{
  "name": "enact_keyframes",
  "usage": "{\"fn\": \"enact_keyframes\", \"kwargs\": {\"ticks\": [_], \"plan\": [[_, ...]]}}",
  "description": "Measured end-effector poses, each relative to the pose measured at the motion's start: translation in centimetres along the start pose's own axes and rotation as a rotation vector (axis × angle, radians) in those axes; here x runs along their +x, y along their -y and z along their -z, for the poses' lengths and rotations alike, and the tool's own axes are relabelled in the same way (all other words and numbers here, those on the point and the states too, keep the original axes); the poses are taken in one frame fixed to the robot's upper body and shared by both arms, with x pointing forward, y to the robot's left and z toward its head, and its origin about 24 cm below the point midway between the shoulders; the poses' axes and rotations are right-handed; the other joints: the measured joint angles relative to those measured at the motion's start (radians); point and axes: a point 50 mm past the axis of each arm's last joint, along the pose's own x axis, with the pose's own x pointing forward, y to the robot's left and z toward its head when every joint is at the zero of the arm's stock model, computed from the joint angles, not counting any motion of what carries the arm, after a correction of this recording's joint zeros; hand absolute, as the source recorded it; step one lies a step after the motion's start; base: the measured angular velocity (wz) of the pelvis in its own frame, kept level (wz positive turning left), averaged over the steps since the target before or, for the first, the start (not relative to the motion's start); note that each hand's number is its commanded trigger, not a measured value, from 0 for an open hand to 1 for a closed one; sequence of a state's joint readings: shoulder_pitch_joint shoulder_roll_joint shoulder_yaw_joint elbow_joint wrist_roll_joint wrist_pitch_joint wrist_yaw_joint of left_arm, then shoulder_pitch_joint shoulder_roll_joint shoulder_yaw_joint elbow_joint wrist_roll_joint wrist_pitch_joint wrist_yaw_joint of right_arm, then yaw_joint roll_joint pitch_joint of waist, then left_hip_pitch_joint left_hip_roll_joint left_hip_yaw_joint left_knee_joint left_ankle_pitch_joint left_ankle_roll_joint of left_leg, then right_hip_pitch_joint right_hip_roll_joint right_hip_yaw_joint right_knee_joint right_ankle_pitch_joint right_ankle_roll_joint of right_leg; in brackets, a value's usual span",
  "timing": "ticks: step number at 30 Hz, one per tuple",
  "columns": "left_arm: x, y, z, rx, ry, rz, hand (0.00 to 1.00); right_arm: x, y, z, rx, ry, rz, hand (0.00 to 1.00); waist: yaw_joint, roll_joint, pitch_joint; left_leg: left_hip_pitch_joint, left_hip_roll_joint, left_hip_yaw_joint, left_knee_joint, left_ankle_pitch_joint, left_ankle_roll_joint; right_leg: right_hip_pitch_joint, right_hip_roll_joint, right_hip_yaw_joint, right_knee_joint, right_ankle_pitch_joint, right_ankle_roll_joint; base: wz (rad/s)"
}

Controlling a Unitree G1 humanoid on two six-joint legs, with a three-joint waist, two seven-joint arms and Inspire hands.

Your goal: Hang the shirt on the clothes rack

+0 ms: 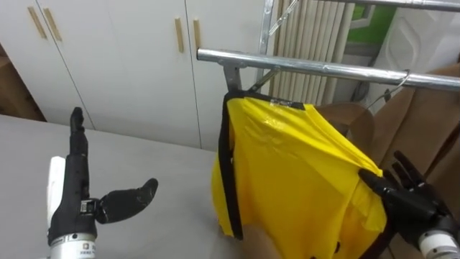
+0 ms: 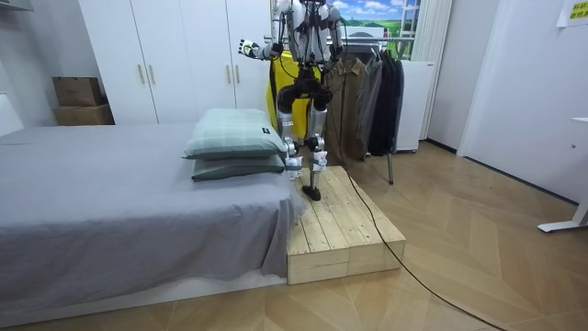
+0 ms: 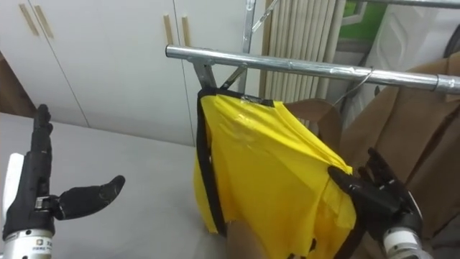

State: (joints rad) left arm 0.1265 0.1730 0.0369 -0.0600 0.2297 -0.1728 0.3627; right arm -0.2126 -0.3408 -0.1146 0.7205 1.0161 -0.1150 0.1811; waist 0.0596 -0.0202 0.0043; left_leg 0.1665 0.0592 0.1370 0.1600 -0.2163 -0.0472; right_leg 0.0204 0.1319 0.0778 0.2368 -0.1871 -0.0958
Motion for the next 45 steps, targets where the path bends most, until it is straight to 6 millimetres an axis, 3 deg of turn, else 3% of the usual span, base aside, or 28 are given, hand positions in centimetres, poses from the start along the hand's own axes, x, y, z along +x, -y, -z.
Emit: {"fn": "enact_keyframes", "kwargs": {"ticks": [4,8,11,12,15,17,25,37,45], "plan": [[0.0,0.0,0.0,-0.001,0.0,0.002,0.0,0.0,0.1,-0.2,0.006,0.009,0.002,0.0,0.0,-0.004,0.0023,-0.008,-0.005,-0.015,-0.011,-0.001,0.0,-0.002,0.0,0.032,0.0,0.01,-0.016,0.01],[0.0,0.0,0.0,-0.001,0.001,0.001,0.0,0.0,0.0,0.0,-0.012,0.0,-0.001,0.0,-0.003,-0.011,0.0028,-0.007,-0.008,-0.007,-0.005,-0.008,0.006,-0.001,0.001,0.065,-0.001,0.011,-0.019,-0.05],[0.1,0.1,-0.1,-0.001,0.003,0.002,0.0,0.0,-0.1,0.2,-0.045,-0.007,-0.006,0.0,-0.009,-0.024,0.0015,-0.017,-0.015,-0.025,-0.009,-0.01,0.01,-0.008,-0.001,0.102,-0.001,0.011,-0.019,0.0],[0.1,0.0,0.0,-0.001,0.002,-0.001,0.0,0.0,-0.1,0.2,-0.069,-0.009,-0.009,0.0,-0.012,-0.026,-0.0006,-0.01,-0.015,-0.028,-0.005,-0.01,0.01,-0.014,0.001,0.102,-0.001,0.012,-0.018,-0.14],[-0.1,0.0,0.2,0.002,-0.007,-0.013,0.0,-0.2,-0.9,0.3,-0.191,-0.017,-0.034,0.0,-0.013,-0.028,-0.0003,-0.014,-0.013,0.017,0.015,-0.015,0.016,-0.007,0.0,0.109,-0.012,0.024,-0.012,-0.17],[-0.1,-0.1,0.2,0.006,-0.006,-0.014,0.0,-0.5,-1.2,0.0,-0.253,-0.006,-0.042,0.0,-0.024,-0.026,0.0,-0.011,-0.013,0.012,0.007,-0.015,0.018,-0.007,0.0,0.108,-0.015,0.024,-0.012,-0.04],[-0.6,0.0,0.2,0.014,0.015,-0.02,0.0,-0.8,-1.0,-0.7,-0.811,0.056,0.116,0.0,-0.029,-0.028,0.0,-0.025,-0.007,0.024,0.006,-0.012,0.018,-0.054,0.014,0.112,0.006,0.025,-0.015,-0.07],[-0.7,0.2,0.0,0.009,0.038,-0.008,0.0,-1.5,-2.4,-2.6,-1.022,0.31,0.247,0.0,-0.044,-0.032,-0.0006,-0.031,0.004,0.025,0.006,-0.011,0.017,-0.056,0.028,0.126,0.021,0.032,-0.026,-0.02],[-0.7,0.3,-0.1,-0.003,0.036,-0.004,0.0,-2.7,-2.4,-2.5,-1.129,0.384,0.276,0.0,-0.038,-0.032,-0.0003,-0.033,0.002,0.026,0.005,-0.011,0.017,-0.071,0.029,0.13,0.021,0.032,-0.027,-0.04]]}}
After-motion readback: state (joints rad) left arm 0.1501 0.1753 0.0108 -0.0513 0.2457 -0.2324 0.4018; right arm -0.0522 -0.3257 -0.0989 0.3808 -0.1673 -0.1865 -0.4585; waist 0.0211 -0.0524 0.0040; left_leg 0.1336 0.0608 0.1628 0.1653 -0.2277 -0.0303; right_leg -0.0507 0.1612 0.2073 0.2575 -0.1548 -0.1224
